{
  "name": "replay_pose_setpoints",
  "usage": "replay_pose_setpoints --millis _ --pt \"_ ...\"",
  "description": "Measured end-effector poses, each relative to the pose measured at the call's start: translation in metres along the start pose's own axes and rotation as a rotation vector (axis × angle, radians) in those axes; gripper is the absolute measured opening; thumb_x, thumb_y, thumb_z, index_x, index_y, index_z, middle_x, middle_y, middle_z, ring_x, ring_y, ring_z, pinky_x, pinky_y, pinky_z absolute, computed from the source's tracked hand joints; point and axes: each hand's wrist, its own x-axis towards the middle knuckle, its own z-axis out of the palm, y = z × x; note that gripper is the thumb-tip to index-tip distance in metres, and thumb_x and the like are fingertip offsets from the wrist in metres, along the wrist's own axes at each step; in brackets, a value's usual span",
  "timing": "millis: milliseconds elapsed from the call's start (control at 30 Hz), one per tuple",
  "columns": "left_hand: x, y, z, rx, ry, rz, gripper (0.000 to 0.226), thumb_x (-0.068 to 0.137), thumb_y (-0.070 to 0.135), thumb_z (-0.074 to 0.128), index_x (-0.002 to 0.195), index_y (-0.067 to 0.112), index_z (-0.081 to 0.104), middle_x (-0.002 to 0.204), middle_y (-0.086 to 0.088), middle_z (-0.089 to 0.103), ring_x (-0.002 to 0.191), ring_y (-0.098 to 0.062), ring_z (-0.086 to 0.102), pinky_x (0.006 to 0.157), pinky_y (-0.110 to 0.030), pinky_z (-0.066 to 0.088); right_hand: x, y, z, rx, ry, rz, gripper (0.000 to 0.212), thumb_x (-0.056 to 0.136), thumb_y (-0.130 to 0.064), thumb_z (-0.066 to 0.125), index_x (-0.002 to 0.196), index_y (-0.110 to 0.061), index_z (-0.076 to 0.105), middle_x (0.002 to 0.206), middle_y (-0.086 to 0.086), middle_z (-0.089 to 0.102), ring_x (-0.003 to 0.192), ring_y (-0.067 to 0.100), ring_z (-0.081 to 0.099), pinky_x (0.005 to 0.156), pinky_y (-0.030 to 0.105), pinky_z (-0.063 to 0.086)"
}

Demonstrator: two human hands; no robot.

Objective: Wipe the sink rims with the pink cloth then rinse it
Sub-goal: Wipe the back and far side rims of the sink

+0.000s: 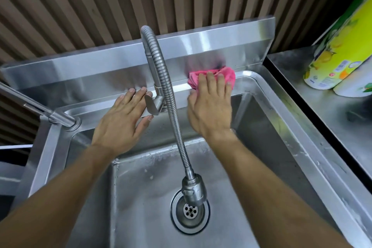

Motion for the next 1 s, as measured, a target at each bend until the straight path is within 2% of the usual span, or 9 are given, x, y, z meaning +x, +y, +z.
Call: replay_pose_setpoints --millis 100,200,367,500,667,767,867,967,1000 --pt "-0.001 0.002 -0.001 -0.017 -0.006 -0.008 0.069 0.105 0.056 0.011 0.166 0.025 0.017 0.172 0.002 0.016 0.161 -0.02 0.006 0.131 -0.042 0.01 -0.007 -0.023 0.006 0.02 -0.062 -0.182 0.059 0.108 -0.037 0.022 0.161 -0.013 0.028 0.168 0.016 0.029 0.157 0.038 0.018 0.13 0.054 0.009" --pt "-0.001 0.004 -0.002 -0.046 0.015 -0.02 0.069 0.105 0.056 0.016 0.165 0.022 0.02 0.171 0.0 0.021 0.16 -0.023 0.011 0.131 -0.043 0.011 -0.001 -0.001 -0.001 -0.019 -0.105 -0.393 0.058 0.108 -0.039 0.019 0.161 -0.019 0.029 0.164 0.011 0.035 0.155 0.036 0.024 0.13 0.054 0.011" --pt "-0.003 0.009 0.0 -0.024 0.039 -0.058 0.067 0.106 0.054 0.019 0.165 0.024 0.021 0.171 0.002 0.023 0.159 -0.024 0.014 0.129 -0.04 0.009 0.006 0.021 -0.005 0.007 -0.058 -0.181 0.054 0.107 -0.036 0.031 0.158 -0.02 0.036 0.161 0.008 0.038 0.152 0.033 0.027 0.127 0.054 0.01" --pt "-0.002 0.012 -0.004 -0.031 0.024 -0.049 0.074 0.105 0.06 0.009 0.164 0.019 0.026 0.169 -0.003 0.029 0.158 -0.03 0.021 0.128 -0.049 0.019 -0.005 -0.018 0.0 0.079 -0.151 -0.359 0.053 0.105 -0.037 0.031 0.157 -0.025 0.036 0.162 0.007 0.035 0.151 0.034 0.025 0.127 0.055 0.013" --pt "-0.004 0.011 -0.001 -0.024 0.031 -0.065 0.069 0.105 0.057 0.014 0.164 0.023 0.024 0.17 0.0 0.025 0.159 -0.027 0.017 0.129 -0.043 0.015 0.005 0.008 -0.007 -0.021 -0.134 -0.432 0.052 0.107 -0.037 0.031 0.158 -0.024 0.037 0.159 0.009 0.037 0.148 0.032 0.03 0.126 0.048 0.018" --pt "-0.004 0.011 0.0 -0.015 0.039 -0.074 0.065 0.106 0.054 0.018 0.165 0.025 0.02 0.17 0.001 0.022 0.159 -0.025 0.014 0.129 -0.044 0.015 0.005 0.023 -0.008 -0.01 -0.084 -0.196 0.055 0.108 -0.036 0.029 0.161 -0.02 0.031 0.165 0.014 0.029 0.157 0.034 0.016 0.13 0.049 0.006" --pt "-0.005 0.012 0.0 -0.017 0.054 -0.079 0.065 0.106 0.052 0.021 0.164 0.023 0.023 0.169 -0.002 0.025 0.158 -0.027 0.018 0.128 -0.046 0.018 0.0 -0.007 -0.001 -0.009 -0.061 -0.028 0.06 0.106 -0.036 0.024 0.163 -0.016 0.025 0.17 0.015 0.021 0.159 0.037 0.008 0.13 0.054 0.0" --pt "-0.005 0.013 -0.001 -0.034 0.073 -0.076 0.065 0.106 0.051 0.023 0.163 0.021 0.028 0.167 -0.002 0.028 0.157 -0.027 0.019 0.128 -0.046 0.02 -0.005 -0.025 0.003 0.004 -0.126 -0.217 0.066 0.103 -0.041 0.008 0.163 -0.018 0.023 0.17 0.016 0.023 0.159 0.038 0.013 0.13 0.058 0.005" --pt "-0.005 0.014 -0.001 -0.044 0.077 -0.075 0.065 0.106 0.051 0.024 0.163 0.021 0.029 0.167 -0.002 0.028 0.157 -0.026 0.019 0.128 -0.045 0.019 -0.004 -0.019 0.001 0.012 -0.145 -0.285 0.065 0.104 -0.042 0.009 0.162 -0.019 0.025 0.169 0.014 0.026 0.158 0.038 0.016 0.13 0.057 0.006"
